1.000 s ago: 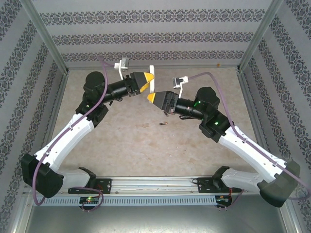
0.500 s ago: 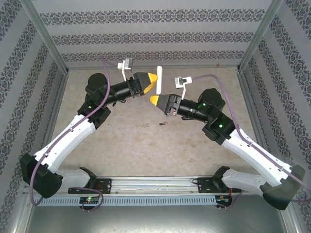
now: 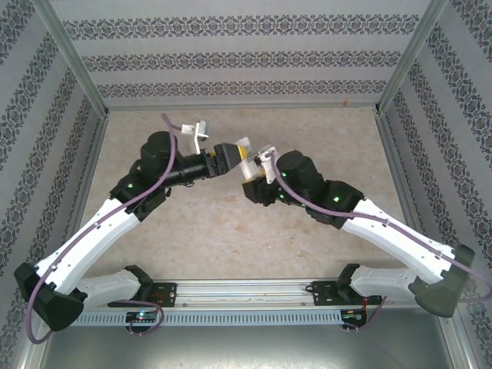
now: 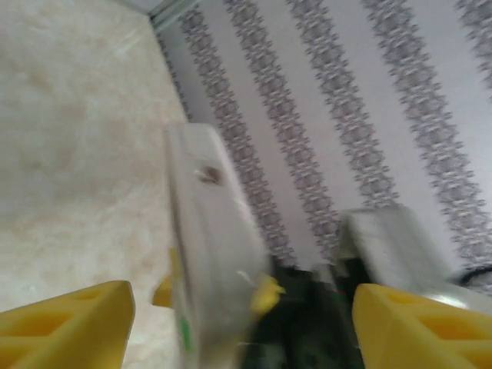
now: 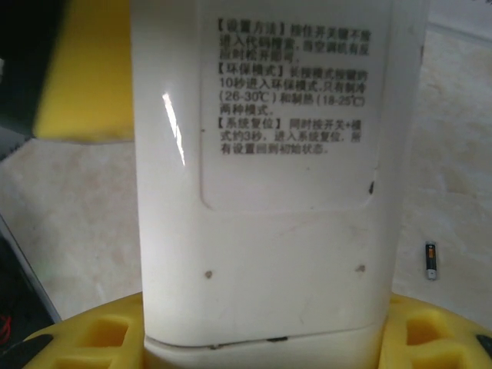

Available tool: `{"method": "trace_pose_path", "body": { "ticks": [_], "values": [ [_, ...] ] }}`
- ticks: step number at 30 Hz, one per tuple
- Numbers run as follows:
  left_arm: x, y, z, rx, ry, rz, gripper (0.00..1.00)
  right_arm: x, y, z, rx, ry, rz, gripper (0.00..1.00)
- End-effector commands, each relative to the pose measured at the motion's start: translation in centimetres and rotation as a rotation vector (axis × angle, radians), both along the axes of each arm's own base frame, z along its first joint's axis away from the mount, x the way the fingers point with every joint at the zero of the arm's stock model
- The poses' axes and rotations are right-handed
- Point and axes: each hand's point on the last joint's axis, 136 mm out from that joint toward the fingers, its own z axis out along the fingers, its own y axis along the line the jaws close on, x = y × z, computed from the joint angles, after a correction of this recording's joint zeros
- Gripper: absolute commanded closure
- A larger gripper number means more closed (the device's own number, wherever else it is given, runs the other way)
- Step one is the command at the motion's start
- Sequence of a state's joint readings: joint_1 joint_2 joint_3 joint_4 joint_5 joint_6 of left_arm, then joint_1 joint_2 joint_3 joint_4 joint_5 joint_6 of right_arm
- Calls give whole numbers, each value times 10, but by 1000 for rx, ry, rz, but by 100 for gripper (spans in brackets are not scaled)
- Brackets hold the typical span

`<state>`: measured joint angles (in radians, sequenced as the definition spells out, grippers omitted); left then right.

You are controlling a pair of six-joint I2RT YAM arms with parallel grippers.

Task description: Load the batteries into the remote control

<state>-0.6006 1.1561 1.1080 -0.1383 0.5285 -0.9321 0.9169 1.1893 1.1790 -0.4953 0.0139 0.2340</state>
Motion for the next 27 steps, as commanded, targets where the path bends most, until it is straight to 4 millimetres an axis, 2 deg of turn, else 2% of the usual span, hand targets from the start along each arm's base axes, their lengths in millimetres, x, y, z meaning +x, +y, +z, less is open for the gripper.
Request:
{"method": "trace_pose_path", "body": {
  "ticks": [1, 4, 6, 8, 10, 13, 16, 19, 24, 27],
  "values": [
    [2, -8, 4, -42, -29, -12, 43, 3, 5, 15, -11, -58, 13, 66],
    [2, -9, 3, -60, -25, -18, 72, 4, 8, 9, -22, -42, 12, 65],
    [1, -6, 4, -49, -42, -8, 83, 4, 8, 7, -24, -30, 8, 61],
    [1, -2, 5, -24, -85, 0, 88, 1, 5, 11, -9, -4, -23, 48],
    [0, 5, 5, 11, -159, 19, 90, -3, -5, 23, 63, 43, -93, 29],
    [-2, 16, 10, 49, -312, 47, 91, -5, -31, 36, 290, 154, -303, 15],
    [-5, 19, 19, -12, -388, 65, 92, -14, -36, 37, 586, 281, -371, 14],
    [-9, 13, 31, -94, -405, 33, 92, -19, -31, 31, 761, 409, -388, 15],
    [-9, 6, 36, -153, -397, 6, 92, -21, -5, 41, 882, 505, -301, 17],
    [-8, 5, 36, -176, -389, 6, 93, -15, 4, 43, 880, 495, -291, 29]
  ]
}}
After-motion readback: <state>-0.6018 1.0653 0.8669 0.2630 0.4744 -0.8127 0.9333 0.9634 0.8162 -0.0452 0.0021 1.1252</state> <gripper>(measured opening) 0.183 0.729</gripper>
